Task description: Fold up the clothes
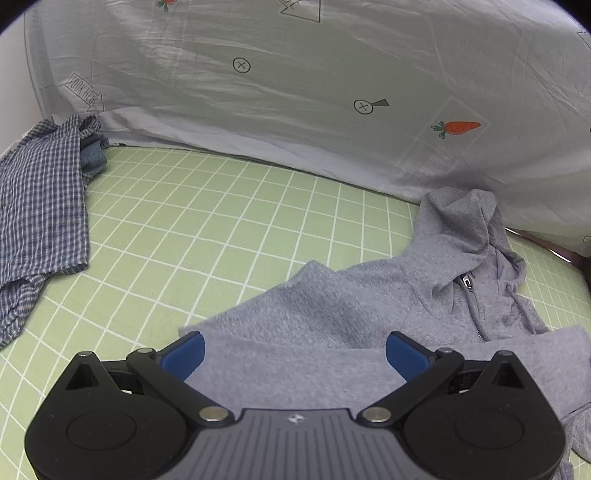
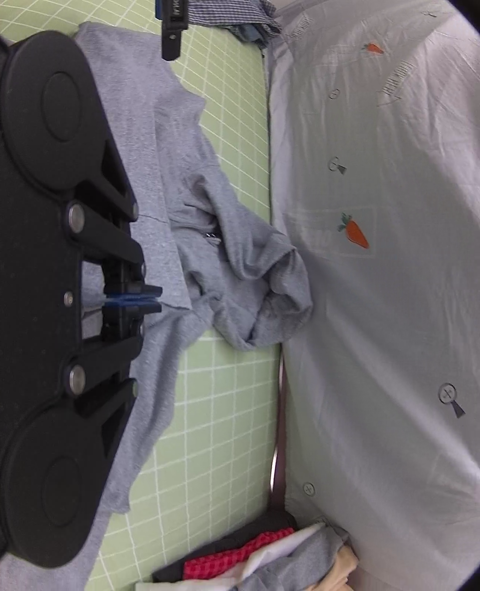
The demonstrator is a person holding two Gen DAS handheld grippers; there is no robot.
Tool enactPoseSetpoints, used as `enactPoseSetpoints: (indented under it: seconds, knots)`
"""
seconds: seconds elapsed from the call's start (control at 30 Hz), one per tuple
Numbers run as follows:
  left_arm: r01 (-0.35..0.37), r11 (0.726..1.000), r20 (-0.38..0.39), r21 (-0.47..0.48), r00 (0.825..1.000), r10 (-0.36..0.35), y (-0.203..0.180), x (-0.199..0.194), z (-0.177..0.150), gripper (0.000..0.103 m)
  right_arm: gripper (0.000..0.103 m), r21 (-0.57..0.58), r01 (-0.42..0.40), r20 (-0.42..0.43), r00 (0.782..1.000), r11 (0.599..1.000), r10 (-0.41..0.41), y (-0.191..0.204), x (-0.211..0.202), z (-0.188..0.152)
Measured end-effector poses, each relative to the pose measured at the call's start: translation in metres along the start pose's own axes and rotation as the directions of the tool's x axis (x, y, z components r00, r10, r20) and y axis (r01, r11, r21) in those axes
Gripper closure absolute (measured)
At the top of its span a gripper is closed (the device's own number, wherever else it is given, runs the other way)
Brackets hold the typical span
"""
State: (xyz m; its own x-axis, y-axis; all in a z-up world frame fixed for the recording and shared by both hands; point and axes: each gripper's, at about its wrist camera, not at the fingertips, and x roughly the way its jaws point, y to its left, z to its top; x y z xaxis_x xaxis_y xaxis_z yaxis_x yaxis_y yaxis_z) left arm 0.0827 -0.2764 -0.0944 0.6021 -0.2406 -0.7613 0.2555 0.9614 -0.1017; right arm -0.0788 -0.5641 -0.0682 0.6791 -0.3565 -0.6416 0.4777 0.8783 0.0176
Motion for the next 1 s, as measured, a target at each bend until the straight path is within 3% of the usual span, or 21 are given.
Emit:
enactPoseSetpoints:
  seconds: [0.07, 0.17, 0.23, 0.33, 0.4, 0.43, 0.5, 0.53, 0.73, 0.87, 1.0]
  knots:
    - [-0.009, 1.0, 0.01, 0.008, 1.0, 0.009, -0.001, -0.001, 0.003, 0.0, 0.102, 0.02, 0.018, 0.039, 0.999, 1.0, -0.019, -0.011, -0.008, 0.01]
    - [-0.021, 0.999, 0.012, 0.026, 1.0, 0.02, -0.006, 0.0, 0.006, 0.0, 0.102, 0.066, 0.146, 0.068, 0.986, 0.987, -0.151, -0.053, -0.008, 0.02]
    - [-0.029, 0.999, 0.013, 0.039, 0.999, 0.029, -0.008, 0.001, 0.006, 0.0, 0.102, 0.122, 0.291, 0.051, 0.953, 0.949, -0.299, -0.094, -0.003, 0.021]
    - [-0.037, 0.997, 0.008, 0.061, 0.999, 0.037, -0.013, 0.004, 0.005, 0.0, 0.101, 0.228, 0.483, -0.043, 0.872, 0.845, -0.487, -0.163, 0.007, 0.014]
    - [-0.04, 0.997, -0.004, 0.072, 0.999, 0.04, -0.017, 0.008, 0.003, 0.0, 0.099, 0.3, 0.53, -0.102, 0.845, 0.793, -0.526, -0.197, 0.01, 0.003]
    - [-0.039, 0.996, -0.012, 0.077, 0.999, 0.04, -0.019, 0.011, 0.002, 0.0, 0.095, 0.312, 0.539, -0.128, 0.84, 0.782, -0.528, -0.205, 0.012, -0.003]
    - [-0.032, 0.996, -0.042, 0.081, 0.998, 0.036, -0.023, 0.018, 0.0, 0.0, 0.057, 0.321, 0.553, -0.178, 0.833, 0.769, -0.524, -0.217, 0.016, -0.016]
    - [-0.03, 0.996, -0.057, 0.083, 0.998, 0.035, -0.026, 0.021, 0.0, 0.0, 0.052, 0.344, 0.539, -0.193, 0.842, 0.769, -0.504, -0.221, 0.017, -0.024]
    - [-0.033, 0.996, -0.138, 0.081, 0.989, 0.044, -0.038, 0.045, 0.001, 0.0, 0.042, 0.531, 0.427, -0.273, 0.904, 0.732, -0.329, -0.232, 0.031, -0.065]
    - [0.018, 0.998, -0.188, 0.056, 0.982, -0.007, -0.041, 0.06, 0.007, 0.0, 0.039, 0.556, 0.402, -0.289, 0.914, 0.728, -0.284, -0.23, 0.044, -0.076]
    - [0.02, 0.997, -0.195, 0.08, 0.981, -0.004, -0.049, 0.071, 0.013, 0.003, 0.029, 0.535, 0.402, -0.28, 0.914, 0.743, -0.293, -0.226, 0.052, -0.073]
